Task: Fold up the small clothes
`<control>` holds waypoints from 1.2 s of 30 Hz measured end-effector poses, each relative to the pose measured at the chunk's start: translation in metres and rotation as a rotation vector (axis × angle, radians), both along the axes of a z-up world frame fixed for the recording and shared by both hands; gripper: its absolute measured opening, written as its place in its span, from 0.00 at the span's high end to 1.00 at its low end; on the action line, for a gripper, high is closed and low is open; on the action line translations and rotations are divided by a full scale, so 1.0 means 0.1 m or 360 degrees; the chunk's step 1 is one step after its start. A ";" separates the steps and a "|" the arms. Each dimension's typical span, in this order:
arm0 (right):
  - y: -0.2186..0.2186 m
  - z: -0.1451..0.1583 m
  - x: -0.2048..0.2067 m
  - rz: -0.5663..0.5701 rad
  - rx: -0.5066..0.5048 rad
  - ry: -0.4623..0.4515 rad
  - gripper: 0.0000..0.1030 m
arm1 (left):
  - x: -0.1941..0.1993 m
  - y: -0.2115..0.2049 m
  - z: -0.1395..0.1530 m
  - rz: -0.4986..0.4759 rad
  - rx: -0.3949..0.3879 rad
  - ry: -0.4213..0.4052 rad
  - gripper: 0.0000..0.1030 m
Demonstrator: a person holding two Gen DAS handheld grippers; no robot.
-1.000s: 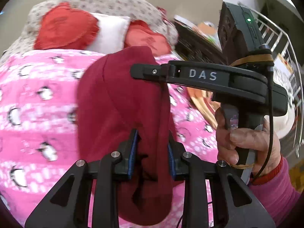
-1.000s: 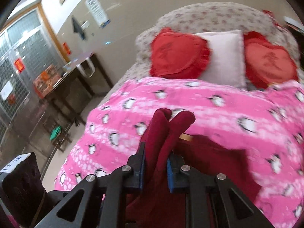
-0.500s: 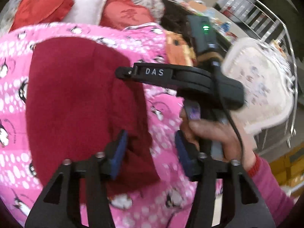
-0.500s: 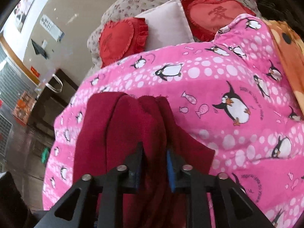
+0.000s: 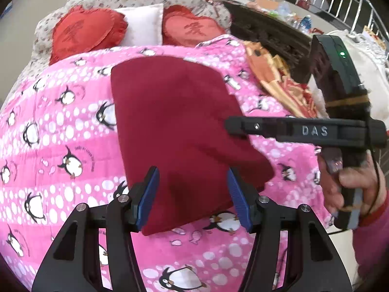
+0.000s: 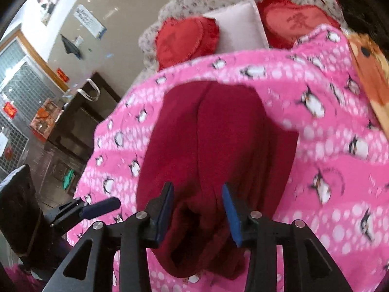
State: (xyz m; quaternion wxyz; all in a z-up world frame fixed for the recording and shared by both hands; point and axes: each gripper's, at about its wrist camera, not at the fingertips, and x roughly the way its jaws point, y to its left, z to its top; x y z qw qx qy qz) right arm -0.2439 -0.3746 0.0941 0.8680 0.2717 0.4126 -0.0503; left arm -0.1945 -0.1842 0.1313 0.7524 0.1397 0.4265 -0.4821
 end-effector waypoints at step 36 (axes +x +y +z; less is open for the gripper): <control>-0.11 -0.40 0.14 -0.0188 -0.0260 0.0066 0.76 | 0.49 -0.33 -0.38 0.0267 0.0106 0.0002 0.42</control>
